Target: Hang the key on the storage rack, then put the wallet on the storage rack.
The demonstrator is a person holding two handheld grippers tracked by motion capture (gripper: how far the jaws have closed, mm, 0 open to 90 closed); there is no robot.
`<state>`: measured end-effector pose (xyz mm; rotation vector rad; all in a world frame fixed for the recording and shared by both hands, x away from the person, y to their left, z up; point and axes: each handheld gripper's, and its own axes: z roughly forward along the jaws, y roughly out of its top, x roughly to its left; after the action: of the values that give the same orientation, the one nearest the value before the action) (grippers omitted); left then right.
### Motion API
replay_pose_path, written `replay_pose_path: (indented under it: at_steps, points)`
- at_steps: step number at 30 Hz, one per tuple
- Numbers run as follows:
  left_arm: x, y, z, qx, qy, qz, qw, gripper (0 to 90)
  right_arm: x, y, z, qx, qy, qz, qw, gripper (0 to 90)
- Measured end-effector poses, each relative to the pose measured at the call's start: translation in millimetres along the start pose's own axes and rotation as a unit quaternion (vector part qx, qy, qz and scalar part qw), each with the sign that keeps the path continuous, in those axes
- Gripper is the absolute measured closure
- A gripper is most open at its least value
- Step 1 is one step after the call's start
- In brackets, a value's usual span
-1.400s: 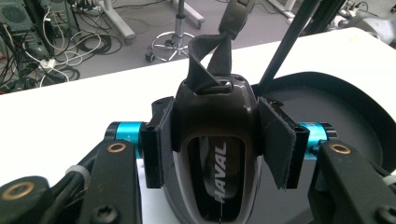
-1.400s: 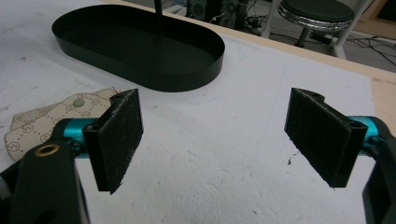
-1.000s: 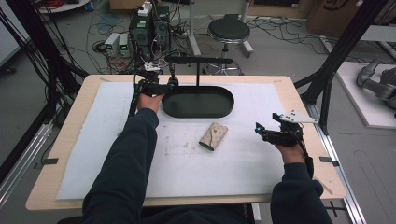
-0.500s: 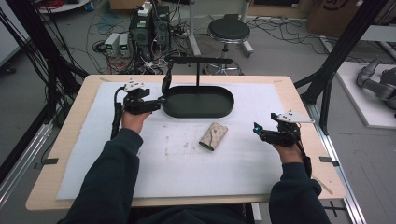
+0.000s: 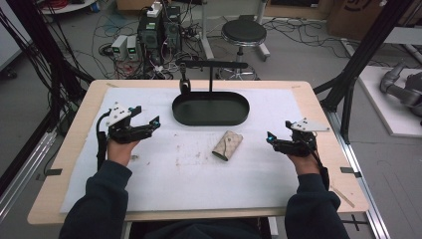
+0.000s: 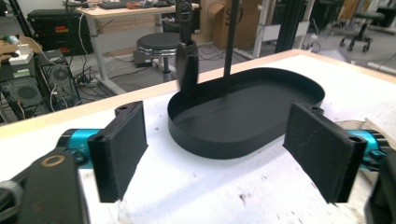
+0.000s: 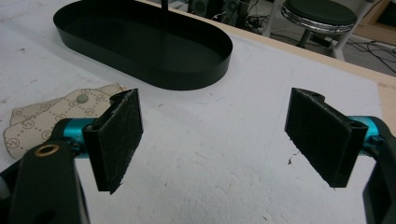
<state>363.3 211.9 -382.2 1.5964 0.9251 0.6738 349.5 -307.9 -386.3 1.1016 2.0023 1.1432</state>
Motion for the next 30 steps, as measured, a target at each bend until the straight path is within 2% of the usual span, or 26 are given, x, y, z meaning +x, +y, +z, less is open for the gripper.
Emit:
replay_pose_path:
  at_steps: [3, 8, 11, 19, 22, 25, 30]
  points:
    - [-1.1, -2.7, -8.7, 0.001, 0.017, 0.009, 0.9998, 17.3, 0.8, 0.3, 3.0, 0.002, 0.003, -0.001, 1.0, 19.6]
    - [0.0, -9.0, -17.6, 0.002, 0.023, 0.006, 0.9997, 17.3, 4.2, 0.8, 5.1, 0.005, 0.004, -0.008, 1.0, 19.6]
    - [0.3, -12.0, -18.1, 0.005, 0.023, 0.004, 0.9997, 17.3, 4.7, 1.2, 6.4, 0.006, 0.004, -0.007, 0.9999, 19.6]
    - [0.5, -14.7, -19.3, 0.003, 0.02, 0.013, 0.9997, 17.5, 10.3, 2.2, 8.0, 0.006, 0.01, -0.009, 0.9999, 19.6]
    - [2.9, -16.1, -20.1, 0.003, 0.021, 0.01, 0.9997, 17.5, 14.2, 2.5, 11.3, 0.009, 0.017, -0.006, 0.9998, 19.6]
    - [5.3, -17.9, -19.9, 0.005, 0.016, 0.0, 0.9999, 17.5, 22.1, 3.2, 16.5, 0.014, 0.028, -0.013, 0.9994, 19.6]
    - [5.9, -20.2, -22.2, 0.007, 0.009, 0.002, 0.9999, 17.5, 31.7, 3.8, 24.5, 0.024, 0.043, -0.021, 0.9985, 19.6]
